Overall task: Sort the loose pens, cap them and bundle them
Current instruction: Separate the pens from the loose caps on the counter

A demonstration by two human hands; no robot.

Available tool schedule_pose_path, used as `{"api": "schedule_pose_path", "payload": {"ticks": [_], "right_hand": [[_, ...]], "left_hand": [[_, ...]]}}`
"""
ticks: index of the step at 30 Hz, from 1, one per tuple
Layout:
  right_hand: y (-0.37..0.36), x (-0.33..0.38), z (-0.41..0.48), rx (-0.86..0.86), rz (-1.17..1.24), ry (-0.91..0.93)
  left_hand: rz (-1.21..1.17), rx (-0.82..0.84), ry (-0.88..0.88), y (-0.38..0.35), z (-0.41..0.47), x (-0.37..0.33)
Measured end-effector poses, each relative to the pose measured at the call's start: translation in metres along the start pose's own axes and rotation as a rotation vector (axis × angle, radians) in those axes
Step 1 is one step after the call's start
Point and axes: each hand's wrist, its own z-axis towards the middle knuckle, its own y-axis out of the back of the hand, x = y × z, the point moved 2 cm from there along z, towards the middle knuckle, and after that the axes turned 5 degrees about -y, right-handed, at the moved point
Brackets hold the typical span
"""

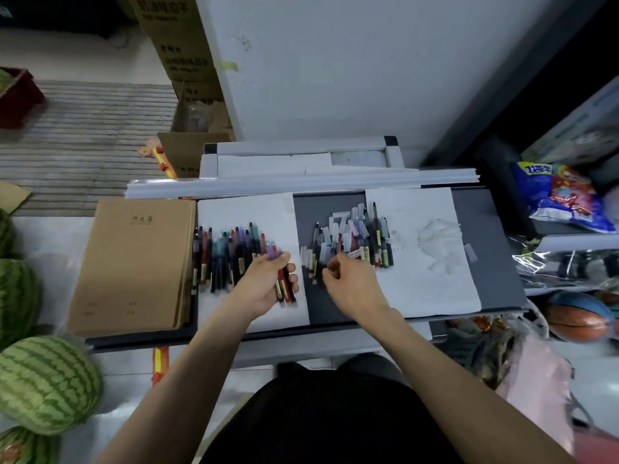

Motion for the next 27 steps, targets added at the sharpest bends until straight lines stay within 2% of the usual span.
{"api": "schedule_pose_path", "payload": {"ticks": [4, 10, 15, 19, 27], "right_hand": [[0.033, -0.039, 0.003, -0.083, -0.026, -0.088], [0.073, -0.079, 0.028, -0.152, 0.059, -0.316], [0.074, -0.075, 0.043, -0.117, 0.062, -0.265], [0.068, -0.061, 0.05, -0.074, -0.04, -0.224], [0.071, -0.071, 0.061, -0.1, -0.177, -0.275]], "left_hand": [[0.055, 0.039, 0.07, -0.026, 0.007, 0.006], [0.1, 0.026, 0.063, -0.052, 0.021, 0.009], [0.125, 0.045, 0.075, -0.061, 0.027, 0.014], [0.134, 0.044, 0.083, -0.065, 0.029, 0.016], [0.125, 0.019, 0.071, -0.058, 0.031, 0.014]]}}
